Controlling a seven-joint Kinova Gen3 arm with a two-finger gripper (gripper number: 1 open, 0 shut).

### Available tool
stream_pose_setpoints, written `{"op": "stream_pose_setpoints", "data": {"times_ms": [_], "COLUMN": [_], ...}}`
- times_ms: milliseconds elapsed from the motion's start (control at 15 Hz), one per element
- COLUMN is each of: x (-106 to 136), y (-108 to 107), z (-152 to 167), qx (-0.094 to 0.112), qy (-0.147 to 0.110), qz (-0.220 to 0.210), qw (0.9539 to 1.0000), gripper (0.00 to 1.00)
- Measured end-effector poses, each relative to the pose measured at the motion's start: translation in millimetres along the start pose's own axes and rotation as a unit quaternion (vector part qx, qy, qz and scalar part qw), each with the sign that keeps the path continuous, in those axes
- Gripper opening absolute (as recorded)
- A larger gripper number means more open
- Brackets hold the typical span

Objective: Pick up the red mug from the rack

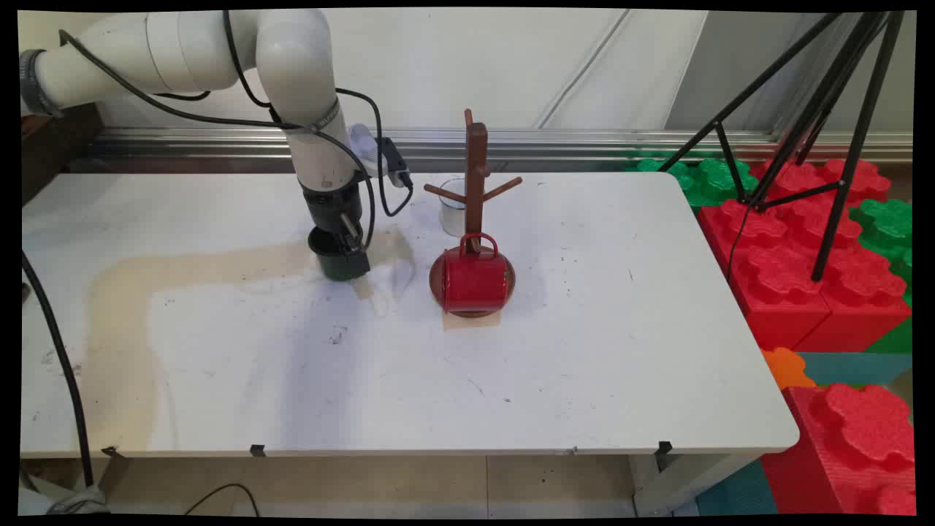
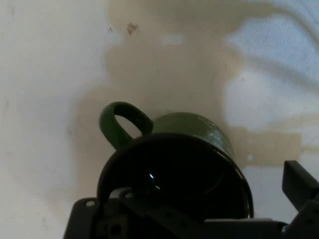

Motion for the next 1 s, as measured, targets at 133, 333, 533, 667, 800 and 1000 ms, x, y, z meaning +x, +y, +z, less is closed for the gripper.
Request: {"op": "stream_pose_setpoints", "data": {"times_ms": [133,333,533,667,800,1000], "x": [-0.8,-5.1,-12.5,-20.0,-26.9,-38.7], "y": [-0.8,-1.0,0.7,2.5,4.3,6.1], "z": [-2.2,-7.2,-15.7,-25.4,-34.9,-51.2], "qx": [0.001,0.003,0.006,0.008,0.008,0.009], "qy": [0.003,0.008,0.020,0.037,0.056,0.087], "qz": [0.004,0.006,0.007,0.005,0.004,0.008], "qw": [1.0000,0.9999,0.9998,0.9993,0.9984,0.9961], "gripper": [1.00,1.00,1.00,1.00,1.00,1.00]}}
